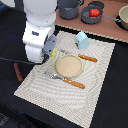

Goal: Interact with the objects in diverse but meaningful ways.

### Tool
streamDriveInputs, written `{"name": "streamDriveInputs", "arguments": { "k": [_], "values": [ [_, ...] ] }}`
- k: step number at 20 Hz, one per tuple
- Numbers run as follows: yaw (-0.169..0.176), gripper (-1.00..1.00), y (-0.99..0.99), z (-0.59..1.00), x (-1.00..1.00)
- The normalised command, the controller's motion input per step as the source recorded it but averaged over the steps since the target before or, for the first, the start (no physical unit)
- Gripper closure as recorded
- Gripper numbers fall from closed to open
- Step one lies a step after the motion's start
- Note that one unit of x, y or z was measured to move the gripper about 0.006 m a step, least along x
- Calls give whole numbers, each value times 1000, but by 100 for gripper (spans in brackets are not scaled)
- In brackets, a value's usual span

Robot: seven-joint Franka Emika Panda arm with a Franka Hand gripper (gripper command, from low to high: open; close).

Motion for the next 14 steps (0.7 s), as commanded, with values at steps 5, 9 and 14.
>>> {"name": "streamDriveInputs", "arguments": {
  "k": [5,9,14],
  "values": [
    [0,100,299,-442,-1000],
    [0,100,249,-286,-1000],
    [0,100,203,-79,-817]
  ]
}}
